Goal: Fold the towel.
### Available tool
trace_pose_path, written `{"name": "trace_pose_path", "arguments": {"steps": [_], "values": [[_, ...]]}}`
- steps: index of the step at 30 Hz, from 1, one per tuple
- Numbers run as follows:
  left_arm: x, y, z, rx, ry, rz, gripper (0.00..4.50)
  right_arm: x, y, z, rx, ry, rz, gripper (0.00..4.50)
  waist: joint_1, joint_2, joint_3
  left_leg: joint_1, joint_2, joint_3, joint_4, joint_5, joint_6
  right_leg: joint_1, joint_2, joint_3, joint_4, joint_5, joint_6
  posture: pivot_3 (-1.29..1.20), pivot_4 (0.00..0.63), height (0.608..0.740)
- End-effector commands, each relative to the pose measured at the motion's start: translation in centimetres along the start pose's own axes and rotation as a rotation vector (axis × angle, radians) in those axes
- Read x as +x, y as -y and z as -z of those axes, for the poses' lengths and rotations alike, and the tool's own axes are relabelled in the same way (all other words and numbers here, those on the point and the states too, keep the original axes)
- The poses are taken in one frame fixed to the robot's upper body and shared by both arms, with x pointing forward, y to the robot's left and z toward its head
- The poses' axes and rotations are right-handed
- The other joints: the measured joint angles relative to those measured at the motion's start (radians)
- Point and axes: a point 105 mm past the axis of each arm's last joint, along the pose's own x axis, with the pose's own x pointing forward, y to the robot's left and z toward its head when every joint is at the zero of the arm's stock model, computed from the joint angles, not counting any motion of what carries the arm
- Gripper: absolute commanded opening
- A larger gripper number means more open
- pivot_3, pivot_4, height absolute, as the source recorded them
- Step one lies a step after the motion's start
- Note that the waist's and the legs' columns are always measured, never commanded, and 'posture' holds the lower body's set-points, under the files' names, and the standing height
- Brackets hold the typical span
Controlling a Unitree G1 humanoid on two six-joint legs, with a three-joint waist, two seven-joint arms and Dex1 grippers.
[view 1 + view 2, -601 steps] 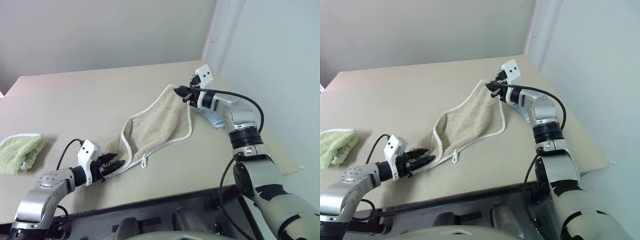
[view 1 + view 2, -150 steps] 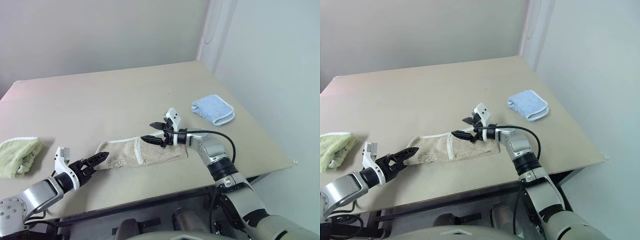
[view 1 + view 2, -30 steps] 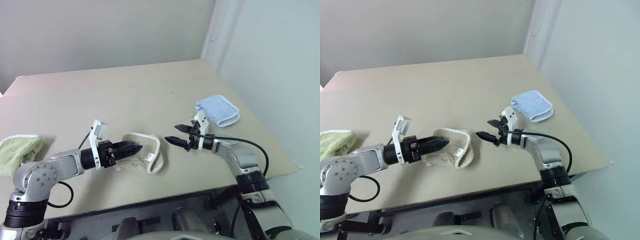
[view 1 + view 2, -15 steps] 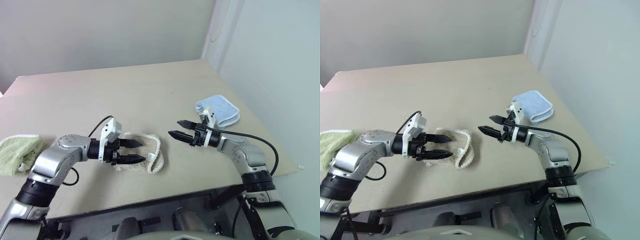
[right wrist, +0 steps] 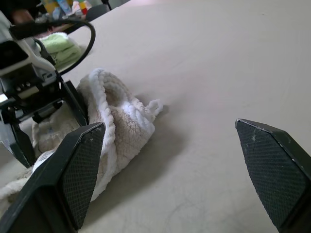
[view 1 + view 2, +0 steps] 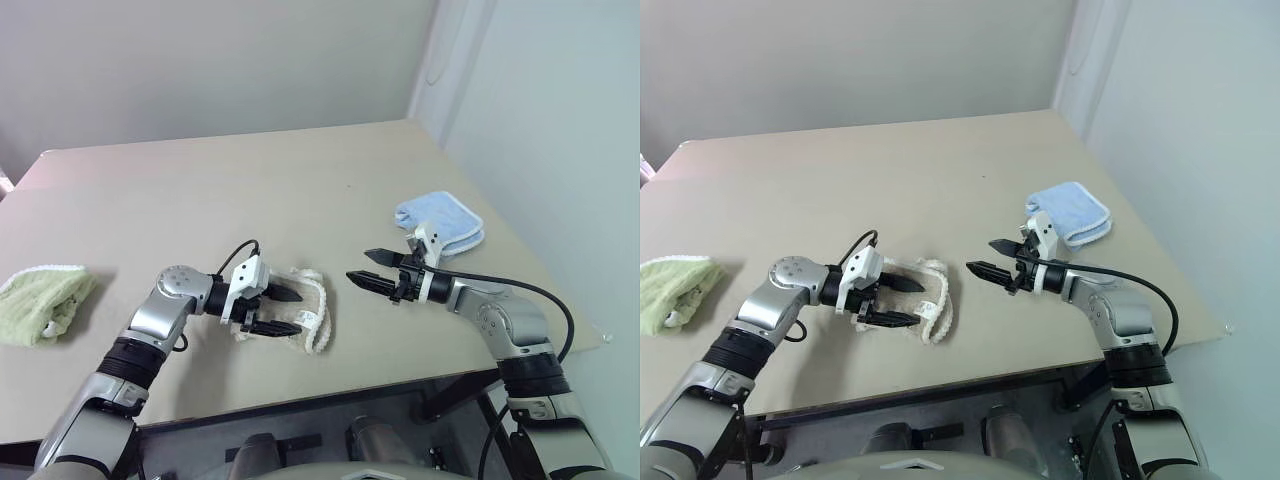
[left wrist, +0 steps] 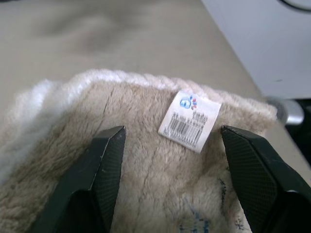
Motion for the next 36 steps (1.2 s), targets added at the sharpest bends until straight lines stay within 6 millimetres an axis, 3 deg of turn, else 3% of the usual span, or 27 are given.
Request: {"name": "trace_pose_path", "arguments": {"steps": [1, 5, 12, 15, 22, 28, 36], "values": [[0.3, 0.2, 1.5, 0.043, -0.019, -0.013, 3.32, -0.5, -0.2, -2.0, -0.051, 0.044, -0.004, 4.5, 0.001, 0.0, 0.0, 0.0, 0.0, 0.0, 0.001, 0.0, 0.0, 0.001, 0.0, 0.0, 0.0, 0.0, 0.0, 0.0, 0.0, 0.74], [1.4, -0.2, 2.7, 0.053, -0.005, -0.062, 3.32, -0.4, -0.3, -2.1, -0.054, 0.039, -0.011, 4.5, 0.001, 0.003, -0.002, 0.002, 0.0, 0.0, 0.005, 0.0, 0.0, 0.005, 0.0, 0.0, 0.0, 0.001, 0.002, 0.0, 0.0, 0.74], [2.0, -1.1, 1.0, -0.027, 0.1, -0.104, 3.32, 0.0, -0.6, -2.1, -0.045, 0.027, -0.035, 4.5, 0.002, 0.007, -0.004, 0.003, -0.001, -0.001, 0.01, 0.0, 0.0, 0.01, 0.0, 0.001, 0.0, 0.002, 0.003, 0.0, 0.0, 0.74], [1.5, -2.1, 0.1, -0.058, 0.123, -0.153, 3.32, 0.4, -0.8, -1.9, -0.041, 0.023, -0.048, 4.5, 0.002, 0.007, -0.004, 0.002, -0.002, -0.001, 0.01, 0.0, 0.0, 0.01, 0.0, 0.001, 0.0, 0.002, 0.003, 0.0, 0.0, 0.74], [-0.2, -1.3, -1.3, -0.16, 0.143, -0.114, 3.32, 1.4, -0.9, -1.3, 0.013, 0.019, -0.057, 4.5, -0.003, 0.006, -0.004, 0.001, -0.002, -0.002, 0.008, 0.0, 0.0, 0.007, 0.0, 0.001, 0.0, 0.001, 0.004, 0.0, 0.0, 0.74], [-1.8, -1.7, -3.1, -0.238, 0.192, -0.163, 3.32, 2.1, -1.2, -1.7, 0.187, 0.069, -0.085, 4.5, -0.003, 0.006, -0.004, 0.001, -0.002, -0.002, 0.008, 0.0, 0.0, 0.007, 0.0, 0.001, 0.0, 0.001, 0.004, 0.0, 0.0, 0.74], [-4.8, -1.2, -3.9, -0.27, 0.209, -0.266, 3.32, 2.0, -2.2, -1.2, 0.526, -0.093, -0.199, 4.5, -0.005, 0.006, -0.004, 0.0, -0.001, -0.002, 0.006, 0.0, 0.0, 0.006, 0.0, 0.001, 0.0, 0.001, 0.004, 0.0, 0.0, 0.74]]}}
